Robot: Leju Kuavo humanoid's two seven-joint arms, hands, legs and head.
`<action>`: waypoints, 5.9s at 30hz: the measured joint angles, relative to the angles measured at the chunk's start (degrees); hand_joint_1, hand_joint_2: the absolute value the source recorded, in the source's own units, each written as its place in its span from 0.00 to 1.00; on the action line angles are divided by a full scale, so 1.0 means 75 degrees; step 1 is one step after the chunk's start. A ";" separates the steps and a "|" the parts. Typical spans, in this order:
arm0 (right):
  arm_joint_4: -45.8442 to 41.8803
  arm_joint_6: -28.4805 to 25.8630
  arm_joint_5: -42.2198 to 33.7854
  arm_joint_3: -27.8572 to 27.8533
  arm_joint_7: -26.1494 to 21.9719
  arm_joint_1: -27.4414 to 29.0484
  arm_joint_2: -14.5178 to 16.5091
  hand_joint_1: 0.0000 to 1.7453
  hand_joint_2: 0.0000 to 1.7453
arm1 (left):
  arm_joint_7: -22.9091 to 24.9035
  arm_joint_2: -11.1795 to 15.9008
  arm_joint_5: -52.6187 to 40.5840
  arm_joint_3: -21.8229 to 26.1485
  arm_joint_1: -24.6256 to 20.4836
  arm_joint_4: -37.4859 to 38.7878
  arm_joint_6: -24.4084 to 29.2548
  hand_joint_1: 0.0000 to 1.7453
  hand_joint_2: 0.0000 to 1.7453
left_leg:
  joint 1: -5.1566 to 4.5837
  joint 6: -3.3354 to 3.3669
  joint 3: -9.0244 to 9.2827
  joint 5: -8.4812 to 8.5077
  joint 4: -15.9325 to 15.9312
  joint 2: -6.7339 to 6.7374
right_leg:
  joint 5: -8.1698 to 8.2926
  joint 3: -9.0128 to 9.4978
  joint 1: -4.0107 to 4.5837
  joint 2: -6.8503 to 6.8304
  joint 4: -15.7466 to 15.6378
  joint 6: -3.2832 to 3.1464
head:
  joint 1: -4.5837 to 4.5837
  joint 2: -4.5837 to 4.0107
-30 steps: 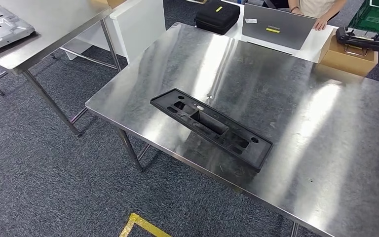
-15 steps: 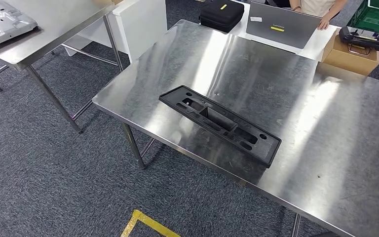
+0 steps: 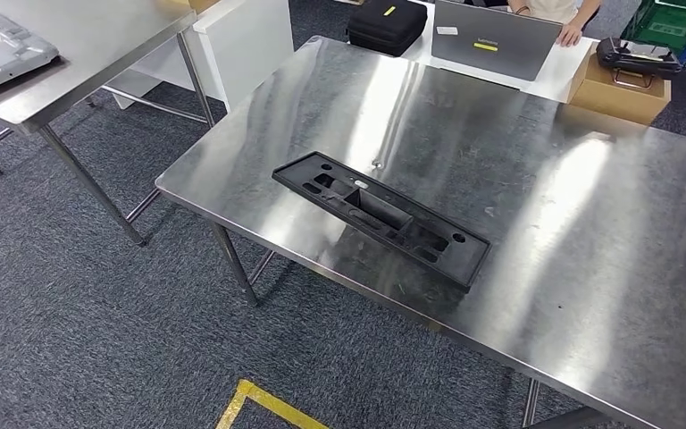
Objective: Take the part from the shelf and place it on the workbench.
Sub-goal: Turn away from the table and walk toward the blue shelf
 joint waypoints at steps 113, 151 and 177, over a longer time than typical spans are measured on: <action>0.0017 -0.0323 -0.0266 0.0003 -0.0323 -0.0055 -0.0007 0.00 0.00 | -0.0250 0.0050 -0.0251 0.0063 -0.0142 0.0003 -0.0028 0.00 0.00 | -0.0300 0.0438 0.0206 0.0571 -0.1059 -0.0037 | -0.0182 0.0137 0.0072 -0.0028 -0.0113 0.0404 | 0.0034 0.0000; 0.0020 -0.0294 -0.0331 0.0002 -0.0322 -0.0033 -0.0047 0.00 0.00 | -0.0267 0.0031 -0.0319 0.0100 -0.0127 0.0006 -0.0004 0.00 0.00 | -0.0152 0.0434 0.0359 0.0602 -0.1264 0.0175 | -0.1018 -0.1172 0.0162 0.0105 0.2257 0.0183 | 0.0076 0.0000; 0.0021 -0.0210 -0.0397 0.0001 -0.0256 -0.0045 -0.0039 0.00 0.00 | -0.0186 0.0043 -0.0456 0.0100 -0.0175 0.0003 -0.0025 0.00 0.00 | -0.0048 0.0285 0.0504 0.0398 -0.1151 -0.0098 | -0.0154 -0.0464 0.0126 0.0279 0.0474 0.0288 | 0.0053 0.0000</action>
